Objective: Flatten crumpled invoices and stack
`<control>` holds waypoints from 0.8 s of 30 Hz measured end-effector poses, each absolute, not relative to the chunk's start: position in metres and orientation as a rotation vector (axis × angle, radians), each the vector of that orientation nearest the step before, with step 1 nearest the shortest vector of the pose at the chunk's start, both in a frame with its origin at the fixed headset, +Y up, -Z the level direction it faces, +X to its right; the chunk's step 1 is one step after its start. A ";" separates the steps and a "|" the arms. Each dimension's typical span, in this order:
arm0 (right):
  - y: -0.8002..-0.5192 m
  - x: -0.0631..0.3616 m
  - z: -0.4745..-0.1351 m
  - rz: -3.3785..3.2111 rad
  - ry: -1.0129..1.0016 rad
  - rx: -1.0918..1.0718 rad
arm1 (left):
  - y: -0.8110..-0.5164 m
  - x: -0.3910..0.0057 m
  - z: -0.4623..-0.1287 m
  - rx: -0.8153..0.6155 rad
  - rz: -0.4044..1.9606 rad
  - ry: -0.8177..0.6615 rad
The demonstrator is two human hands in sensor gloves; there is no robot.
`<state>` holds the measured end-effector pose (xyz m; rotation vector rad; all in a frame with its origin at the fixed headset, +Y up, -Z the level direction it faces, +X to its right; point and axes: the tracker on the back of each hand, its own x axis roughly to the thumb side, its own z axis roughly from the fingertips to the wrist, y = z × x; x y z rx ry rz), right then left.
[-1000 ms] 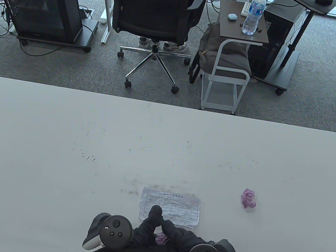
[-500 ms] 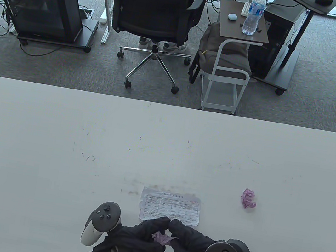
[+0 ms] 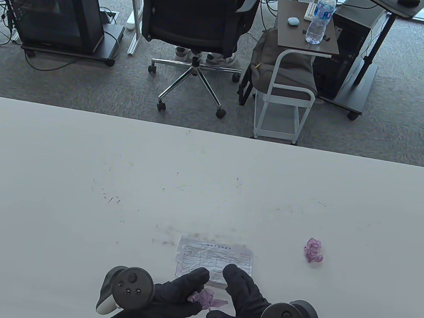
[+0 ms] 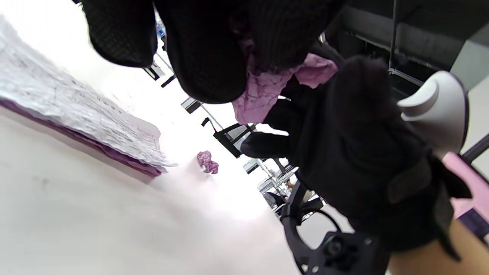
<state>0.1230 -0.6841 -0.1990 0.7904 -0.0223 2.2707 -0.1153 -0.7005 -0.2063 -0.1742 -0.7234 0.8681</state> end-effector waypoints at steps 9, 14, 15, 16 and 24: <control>-0.685 0.113 -0.198 2.261 -0.084 0.799 | -0.702 -0.117 -0.206 -0.185 1.016 -0.695; -0.685 0.119 -0.198 2.242 -0.102 0.725 | -0.706 -0.123 -0.210 -0.222 1.224 -0.669; -0.686 0.119 -0.198 2.235 -0.094 0.718 | -0.706 -0.123 -0.210 -0.226 1.245 -0.668; -0.687 0.120 -0.199 2.215 -0.075 0.705 | -0.706 -0.123 -0.210 -0.228 1.254 -0.673; -0.696 0.120 -0.203 2.123 0.073 0.748 | -0.698 -0.119 -0.205 -0.123 1.091 -0.718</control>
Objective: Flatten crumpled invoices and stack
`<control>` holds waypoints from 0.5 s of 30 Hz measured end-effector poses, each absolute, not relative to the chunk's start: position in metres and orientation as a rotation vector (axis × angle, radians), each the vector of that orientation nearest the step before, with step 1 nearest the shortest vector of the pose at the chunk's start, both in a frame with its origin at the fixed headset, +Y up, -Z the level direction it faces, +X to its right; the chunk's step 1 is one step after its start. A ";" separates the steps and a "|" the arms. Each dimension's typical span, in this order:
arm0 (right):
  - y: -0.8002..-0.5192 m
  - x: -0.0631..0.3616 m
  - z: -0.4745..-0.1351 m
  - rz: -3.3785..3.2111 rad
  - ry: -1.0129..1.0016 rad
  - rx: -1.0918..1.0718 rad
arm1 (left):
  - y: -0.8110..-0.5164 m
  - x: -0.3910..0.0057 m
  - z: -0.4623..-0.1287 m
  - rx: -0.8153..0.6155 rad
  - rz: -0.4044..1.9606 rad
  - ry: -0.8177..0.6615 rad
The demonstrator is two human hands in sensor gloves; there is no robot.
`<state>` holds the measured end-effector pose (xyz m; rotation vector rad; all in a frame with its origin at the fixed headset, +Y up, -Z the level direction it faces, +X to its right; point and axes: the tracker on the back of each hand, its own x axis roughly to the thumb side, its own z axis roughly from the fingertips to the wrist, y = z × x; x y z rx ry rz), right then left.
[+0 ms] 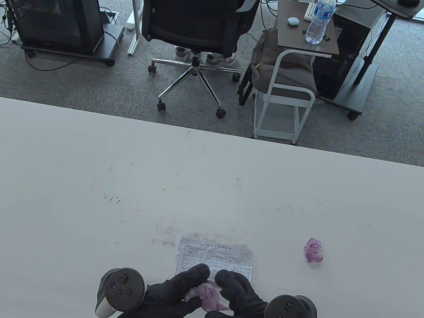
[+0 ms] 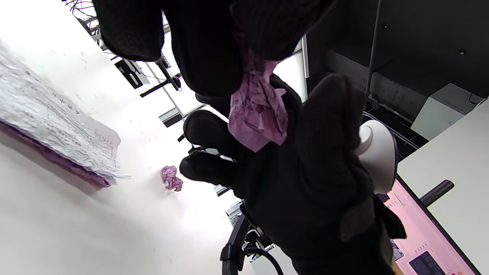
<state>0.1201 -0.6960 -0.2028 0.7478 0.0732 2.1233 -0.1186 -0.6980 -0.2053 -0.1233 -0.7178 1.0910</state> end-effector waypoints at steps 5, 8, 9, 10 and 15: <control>-0.694 0.113 -0.198 2.127 -0.172 0.692 | -0.700 -0.118 -0.205 -0.124 1.054 -0.724; -0.691 0.116 -0.200 2.121 -0.224 0.681 | -0.704 -0.124 -0.208 -0.184 1.196 -0.688; -0.691 0.117 -0.200 2.122 -0.230 0.667 | -0.705 -0.125 -0.210 -0.194 1.233 -0.676; -0.690 0.119 -0.200 2.122 -0.241 0.652 | -0.708 -0.127 -0.211 -0.225 1.292 -0.656; -0.688 0.128 -0.201 2.115 -0.286 0.605 | -0.722 -0.132 -0.217 -0.354 1.538 -0.602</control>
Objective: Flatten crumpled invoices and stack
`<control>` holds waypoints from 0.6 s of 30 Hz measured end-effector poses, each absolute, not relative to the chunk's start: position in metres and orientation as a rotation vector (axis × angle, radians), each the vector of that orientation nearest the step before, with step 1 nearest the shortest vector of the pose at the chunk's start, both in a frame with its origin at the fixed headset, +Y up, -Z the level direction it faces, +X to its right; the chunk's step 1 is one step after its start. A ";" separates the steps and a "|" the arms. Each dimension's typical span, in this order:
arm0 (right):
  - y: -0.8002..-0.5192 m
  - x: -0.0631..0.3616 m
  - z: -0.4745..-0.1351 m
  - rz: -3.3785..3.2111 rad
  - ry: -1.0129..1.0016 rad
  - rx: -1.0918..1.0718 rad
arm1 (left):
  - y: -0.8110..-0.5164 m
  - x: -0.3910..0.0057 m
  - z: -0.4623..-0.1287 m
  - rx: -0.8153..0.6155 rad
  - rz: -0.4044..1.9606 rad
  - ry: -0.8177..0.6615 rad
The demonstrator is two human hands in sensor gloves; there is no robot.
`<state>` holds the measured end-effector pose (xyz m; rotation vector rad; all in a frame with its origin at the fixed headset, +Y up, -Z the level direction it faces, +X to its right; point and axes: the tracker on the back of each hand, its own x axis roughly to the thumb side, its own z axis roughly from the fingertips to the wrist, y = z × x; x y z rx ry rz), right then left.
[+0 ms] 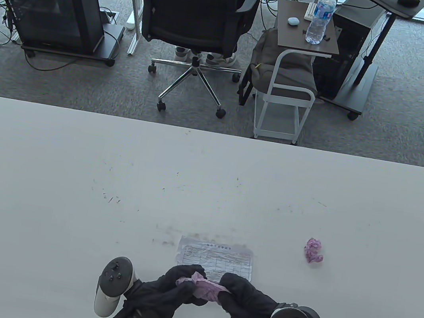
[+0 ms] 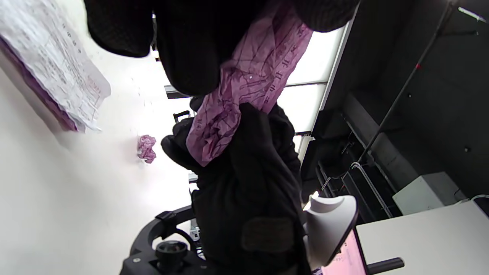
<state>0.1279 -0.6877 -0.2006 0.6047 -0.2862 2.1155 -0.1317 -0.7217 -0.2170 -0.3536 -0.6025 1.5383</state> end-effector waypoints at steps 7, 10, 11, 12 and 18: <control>-0.690 0.126 -0.201 2.181 -0.212 0.630 | -0.719 -0.137 -0.218 -0.245 1.298 -0.533; -0.695 0.121 -0.202 2.110 -0.047 0.673 | -0.714 -0.128 -0.214 -0.217 1.153 -0.578; -0.697 0.118 -0.202 2.083 -0.040 0.672 | -0.713 -0.123 -0.212 -0.232 1.140 -0.606; -0.698 0.116 -0.202 2.079 -0.033 0.678 | -0.713 -0.120 -0.211 -0.243 1.134 -0.624; -0.695 0.111 -0.200 2.113 -0.087 0.631 | -0.716 -0.119 -0.212 -0.236 1.052 -0.644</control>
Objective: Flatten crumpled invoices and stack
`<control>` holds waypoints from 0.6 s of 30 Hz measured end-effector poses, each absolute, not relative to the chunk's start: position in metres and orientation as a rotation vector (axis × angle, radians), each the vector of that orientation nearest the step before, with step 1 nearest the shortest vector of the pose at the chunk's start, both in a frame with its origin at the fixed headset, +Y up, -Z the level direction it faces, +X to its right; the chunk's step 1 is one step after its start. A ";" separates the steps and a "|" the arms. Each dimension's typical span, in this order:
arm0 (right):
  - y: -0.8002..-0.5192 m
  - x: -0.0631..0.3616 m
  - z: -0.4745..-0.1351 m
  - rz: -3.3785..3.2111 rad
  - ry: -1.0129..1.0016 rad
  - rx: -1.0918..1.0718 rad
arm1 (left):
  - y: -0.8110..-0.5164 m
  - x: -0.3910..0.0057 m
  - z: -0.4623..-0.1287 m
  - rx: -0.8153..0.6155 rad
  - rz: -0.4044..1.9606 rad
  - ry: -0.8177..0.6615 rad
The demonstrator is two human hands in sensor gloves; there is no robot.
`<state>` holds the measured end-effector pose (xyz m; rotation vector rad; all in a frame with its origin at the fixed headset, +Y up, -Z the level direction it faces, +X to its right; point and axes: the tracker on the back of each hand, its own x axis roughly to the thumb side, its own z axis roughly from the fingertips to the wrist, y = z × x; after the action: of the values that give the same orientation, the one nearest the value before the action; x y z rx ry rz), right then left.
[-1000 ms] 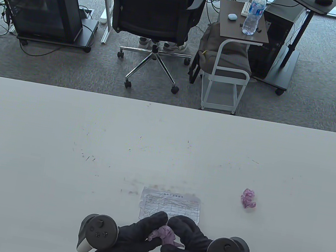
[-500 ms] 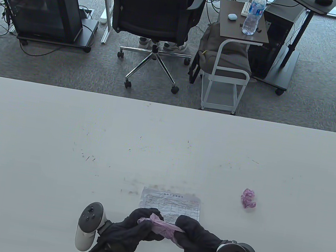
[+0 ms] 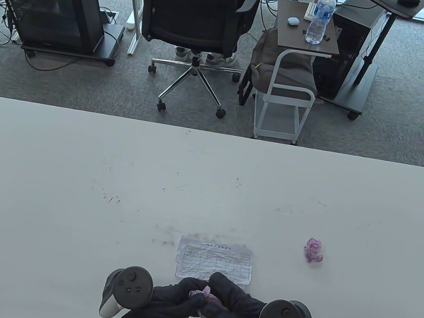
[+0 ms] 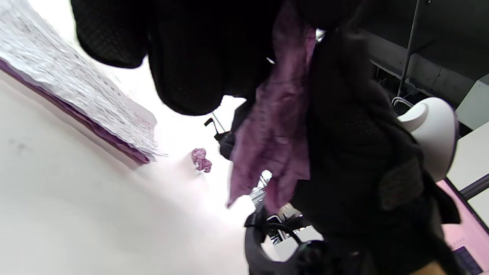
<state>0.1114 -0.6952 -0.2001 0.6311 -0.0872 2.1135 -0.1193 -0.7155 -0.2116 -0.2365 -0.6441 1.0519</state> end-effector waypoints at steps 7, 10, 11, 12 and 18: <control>-0.691 0.120 -0.201 2.133 -0.166 0.590 | -0.722 -0.127 -0.216 -0.263 1.193 -0.551; -0.690 0.124 -0.202 2.102 -0.172 0.589 | -0.723 -0.133 -0.218 -0.254 1.231 -0.525; -0.690 0.125 -0.201 2.085 -0.177 0.583 | -0.722 -0.135 -0.217 -0.229 1.223 -0.516; -0.690 0.126 -0.202 2.074 -0.183 0.585 | -0.722 -0.135 -0.217 -0.219 1.218 -0.531; -0.690 0.123 -0.202 1.978 -0.068 0.670 | -0.715 -0.128 -0.217 -0.322 1.307 -0.748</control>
<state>0.1233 -0.6901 -0.2022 0.6699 -0.0681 1.9776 -0.1279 -0.7151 -0.2169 -0.3224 -0.7483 1.3072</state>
